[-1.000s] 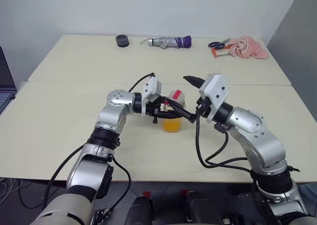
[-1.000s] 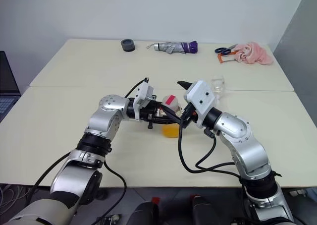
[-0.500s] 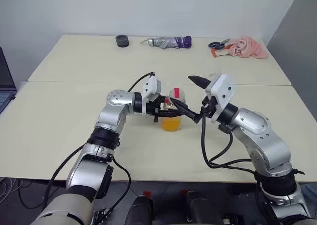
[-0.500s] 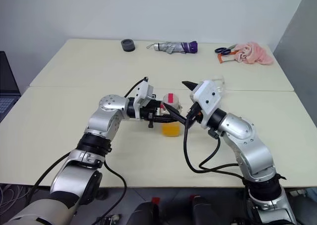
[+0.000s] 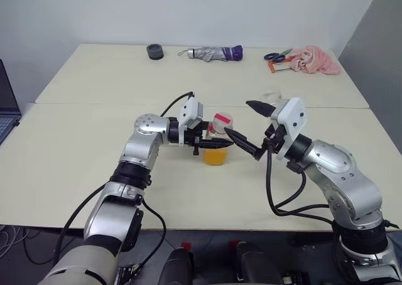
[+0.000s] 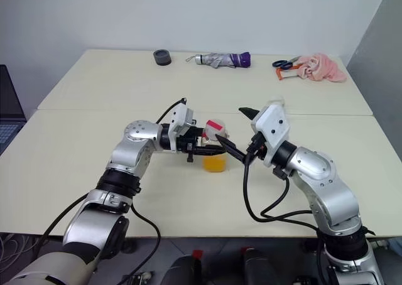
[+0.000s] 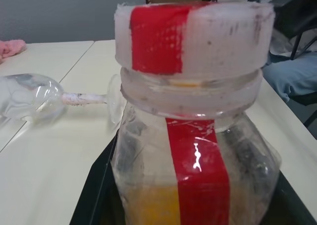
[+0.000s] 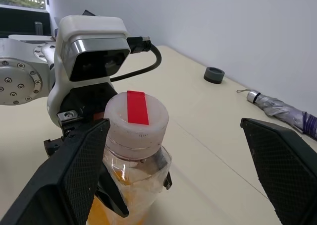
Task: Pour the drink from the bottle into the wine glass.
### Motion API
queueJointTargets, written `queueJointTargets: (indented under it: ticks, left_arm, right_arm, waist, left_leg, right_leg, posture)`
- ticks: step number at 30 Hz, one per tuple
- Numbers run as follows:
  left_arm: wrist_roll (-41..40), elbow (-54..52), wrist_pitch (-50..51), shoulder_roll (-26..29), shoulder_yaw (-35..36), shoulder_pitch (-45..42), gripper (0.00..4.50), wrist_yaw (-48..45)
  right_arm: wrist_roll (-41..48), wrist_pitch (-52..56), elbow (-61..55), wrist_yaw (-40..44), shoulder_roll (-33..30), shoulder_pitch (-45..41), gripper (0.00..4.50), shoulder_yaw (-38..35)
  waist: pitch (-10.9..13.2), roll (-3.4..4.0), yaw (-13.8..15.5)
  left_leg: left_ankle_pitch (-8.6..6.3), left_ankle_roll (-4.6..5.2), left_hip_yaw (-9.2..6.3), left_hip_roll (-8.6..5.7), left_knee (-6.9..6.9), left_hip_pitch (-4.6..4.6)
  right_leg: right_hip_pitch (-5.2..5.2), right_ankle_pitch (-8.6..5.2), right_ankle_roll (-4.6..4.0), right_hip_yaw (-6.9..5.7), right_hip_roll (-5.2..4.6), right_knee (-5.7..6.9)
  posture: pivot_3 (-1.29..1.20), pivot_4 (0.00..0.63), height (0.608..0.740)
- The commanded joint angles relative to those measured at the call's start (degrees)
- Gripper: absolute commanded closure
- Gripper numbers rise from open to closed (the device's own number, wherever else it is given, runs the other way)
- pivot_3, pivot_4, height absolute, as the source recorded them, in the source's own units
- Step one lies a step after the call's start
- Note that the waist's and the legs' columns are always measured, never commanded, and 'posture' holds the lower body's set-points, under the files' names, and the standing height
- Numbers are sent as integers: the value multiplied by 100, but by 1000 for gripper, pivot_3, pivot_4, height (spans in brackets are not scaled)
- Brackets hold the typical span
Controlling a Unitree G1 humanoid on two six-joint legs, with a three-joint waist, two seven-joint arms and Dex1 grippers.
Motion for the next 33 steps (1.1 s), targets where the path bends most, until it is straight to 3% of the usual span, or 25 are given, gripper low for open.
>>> queueJointTargets:
  ticks: [1,14,23,33]
  left_arm:
    - [-68,-49,-132,16,127,-205,2777,4]
    - [-86,-100,-121,19,159,-172,2780,20]
    - [-81,-90,-133,-21,151,-183,2784,23]
    - [-71,-77,-146,-42,151,-188,2784,36]
  right_arm:
    - [263,51,-321,135,-61,-34,0,-150]
    - [697,227,-461,323,-258,-88,0,-192]
    - [-153,-157,54,92,15,-642,0,462]
    - [-551,-301,427,1,112,-732,0,415]
  waist:
    - [0,0,0]
    - [0,0,-2]
    - [0,0,-3]
    - [0,0,16]
  left_leg:
    - [0,0,0,0,0,0]
    - [0,0,0,0,0,0]
    - [0,0,0,0,1,1]
    - [0,0,0,0,1,0]
  right_leg:
    - [0,0,0,0,0,0]
    - [0,0,0,0,0,0]
    - [0,0,0,0,0,1]
    - [0,0,-1,-1,-1,1]
  posture:
    - [0,150,740]
    - [0,150,740]
    - [0,150,740]
    - [0,150,740]
